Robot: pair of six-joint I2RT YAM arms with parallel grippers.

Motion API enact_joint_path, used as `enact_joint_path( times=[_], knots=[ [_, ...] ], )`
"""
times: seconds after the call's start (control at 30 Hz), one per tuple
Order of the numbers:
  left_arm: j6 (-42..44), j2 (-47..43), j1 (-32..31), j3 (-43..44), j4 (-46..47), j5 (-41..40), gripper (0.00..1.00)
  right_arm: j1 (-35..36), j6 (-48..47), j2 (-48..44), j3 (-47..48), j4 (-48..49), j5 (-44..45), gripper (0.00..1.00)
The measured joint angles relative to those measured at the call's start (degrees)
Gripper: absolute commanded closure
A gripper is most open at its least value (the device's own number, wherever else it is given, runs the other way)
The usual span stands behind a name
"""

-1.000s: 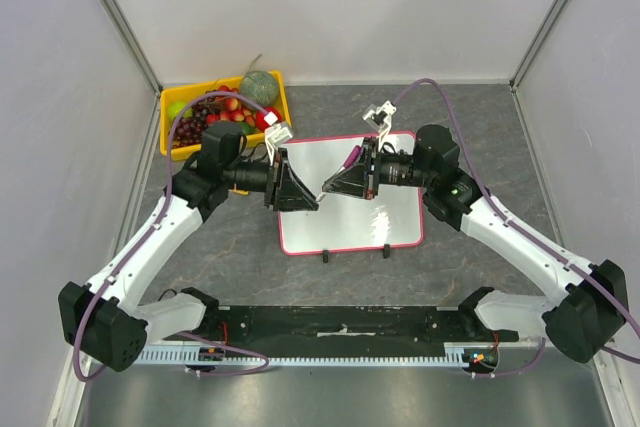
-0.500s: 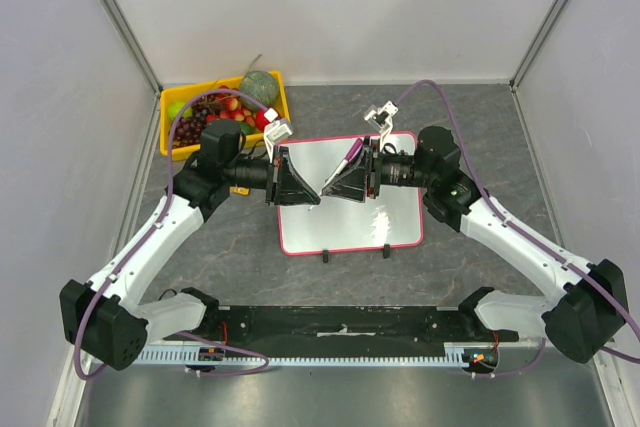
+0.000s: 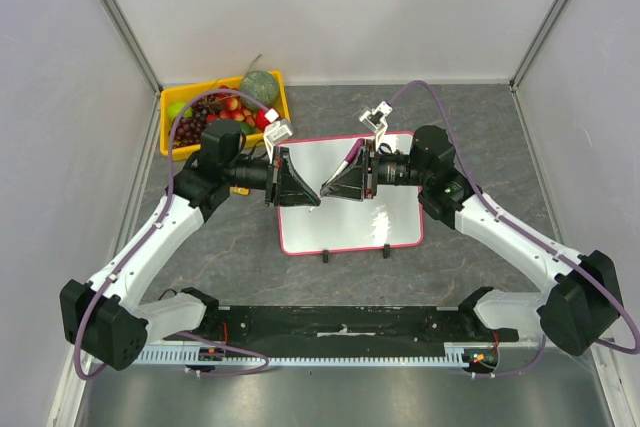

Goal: Write a sentence on the whiteboard
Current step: Pass from the left arm to the right

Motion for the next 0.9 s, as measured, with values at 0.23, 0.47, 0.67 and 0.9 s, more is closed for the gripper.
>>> enact_joint_path(
  times=[0.23, 0.47, 0.67, 0.9],
  knots=[
    [0.0, -0.2, 0.0, 0.0, -0.1, 0.9, 0.98, 0.0, 1.0, 0.6, -0.5, 1.7, -0.3, 1.00],
    [-0.2, -0.2, 0.0, -0.1, -0.5, 0.5, 0.58, 0.0, 0.5, 0.9, -0.5, 1.7, -0.4, 1.00],
    [-0.7, -0.6, 0.0, -0.2, -1.4, -3.8, 0.39, 0.6, -4.0, 0.0, -0.5, -4.3, 3.4, 1.00],
    [-2.5, -1.8, 3.1, -3.3, -2.3, -12.0, 0.39, 0.6, -10.7, -6.3, -0.8, -12.3, 16.3, 1.00]
  ],
)
